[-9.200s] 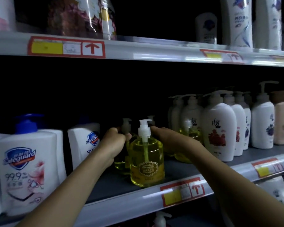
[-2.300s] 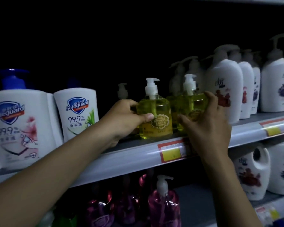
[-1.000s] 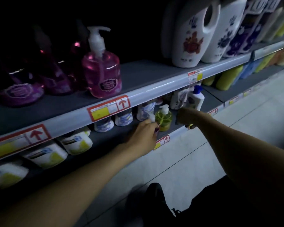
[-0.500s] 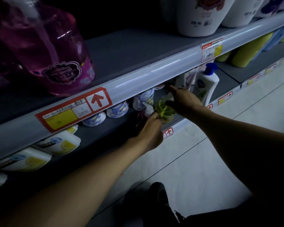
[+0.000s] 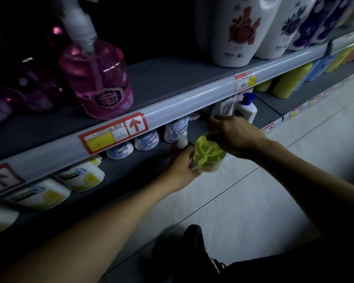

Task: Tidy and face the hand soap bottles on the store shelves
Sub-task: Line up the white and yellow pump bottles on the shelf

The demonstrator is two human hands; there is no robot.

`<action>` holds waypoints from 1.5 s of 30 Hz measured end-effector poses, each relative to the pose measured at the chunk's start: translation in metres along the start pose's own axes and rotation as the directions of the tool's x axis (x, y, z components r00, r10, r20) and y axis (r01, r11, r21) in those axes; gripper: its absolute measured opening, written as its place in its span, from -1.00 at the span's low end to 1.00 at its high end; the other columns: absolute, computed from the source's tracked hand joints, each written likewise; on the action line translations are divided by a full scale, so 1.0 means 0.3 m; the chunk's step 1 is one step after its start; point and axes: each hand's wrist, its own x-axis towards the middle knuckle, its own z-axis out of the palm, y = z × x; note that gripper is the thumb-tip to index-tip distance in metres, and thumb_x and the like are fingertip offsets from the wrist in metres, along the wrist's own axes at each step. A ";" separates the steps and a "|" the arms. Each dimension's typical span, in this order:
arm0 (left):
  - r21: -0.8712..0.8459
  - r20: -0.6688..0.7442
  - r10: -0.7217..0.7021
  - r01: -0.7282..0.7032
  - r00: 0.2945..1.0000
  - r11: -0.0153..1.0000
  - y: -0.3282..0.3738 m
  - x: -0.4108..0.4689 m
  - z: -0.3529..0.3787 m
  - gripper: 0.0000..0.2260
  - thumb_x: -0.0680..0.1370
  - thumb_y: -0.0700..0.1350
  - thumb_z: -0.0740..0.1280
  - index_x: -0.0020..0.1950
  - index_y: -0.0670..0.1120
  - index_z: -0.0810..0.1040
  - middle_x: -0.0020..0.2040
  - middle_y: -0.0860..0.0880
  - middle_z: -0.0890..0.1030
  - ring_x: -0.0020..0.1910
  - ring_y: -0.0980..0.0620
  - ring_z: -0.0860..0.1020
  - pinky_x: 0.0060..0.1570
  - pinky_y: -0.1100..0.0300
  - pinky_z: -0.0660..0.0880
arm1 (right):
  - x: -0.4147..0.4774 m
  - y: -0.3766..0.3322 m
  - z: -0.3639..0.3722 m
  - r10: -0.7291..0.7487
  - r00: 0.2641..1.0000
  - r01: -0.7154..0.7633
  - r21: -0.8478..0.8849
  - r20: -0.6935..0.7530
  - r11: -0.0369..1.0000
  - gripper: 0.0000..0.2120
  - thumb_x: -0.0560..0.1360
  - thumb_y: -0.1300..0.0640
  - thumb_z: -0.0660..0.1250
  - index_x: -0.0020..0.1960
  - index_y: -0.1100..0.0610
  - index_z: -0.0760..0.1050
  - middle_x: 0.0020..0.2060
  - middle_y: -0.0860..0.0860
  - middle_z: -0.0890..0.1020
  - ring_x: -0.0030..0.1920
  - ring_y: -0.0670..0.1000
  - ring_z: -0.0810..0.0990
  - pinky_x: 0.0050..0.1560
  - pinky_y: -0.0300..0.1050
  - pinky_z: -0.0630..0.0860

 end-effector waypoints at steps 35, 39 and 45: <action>-0.056 -0.448 0.468 -0.547 0.762 0.836 0.789 -0.801 -0.897 -0.51 0.27 -0.02 0.58 0.16 -0.10 0.61 0.14 -0.06 0.66 0.18 -0.04 0.60 0.14 0.15 0.53 | 0.057 -0.765 -0.750 0.094 0.721 0.663 0.723 -0.686 0.194 -0.63 0.39 0.08 0.48 0.18 0.08 0.59 0.04 -0.02 0.70 0.06 -0.03 0.67 0.02 -0.13 0.59; 0.246 -0.483 0.583 -0.538 0.653 0.806 0.937 -0.757 -0.987 -0.53 0.31 -0.19 0.46 0.21 -0.01 0.54 0.08 0.19 0.66 0.12 0.21 0.59 0.06 0.40 0.49 | 0.157 -0.779 -0.827 0.127 0.605 0.709 0.605 -0.786 0.362 -0.57 0.51 0.21 0.37 0.36 0.16 0.46 0.17 -0.04 0.64 0.17 -0.17 0.60 0.11 -0.26 0.55; 0.377 -0.534 0.616 -0.489 0.579 0.787 0.950 -0.668 -1.106 -0.59 0.42 -0.36 0.41 0.16 0.04 0.53 0.06 0.21 0.66 0.11 0.24 0.58 0.03 0.44 0.46 | 0.338 -0.821 -0.883 0.115 0.589 0.659 0.558 -0.800 0.504 -0.46 0.53 0.14 0.32 0.49 0.08 0.30 0.21 -0.03 0.61 0.23 -0.12 0.56 0.19 0.00 0.56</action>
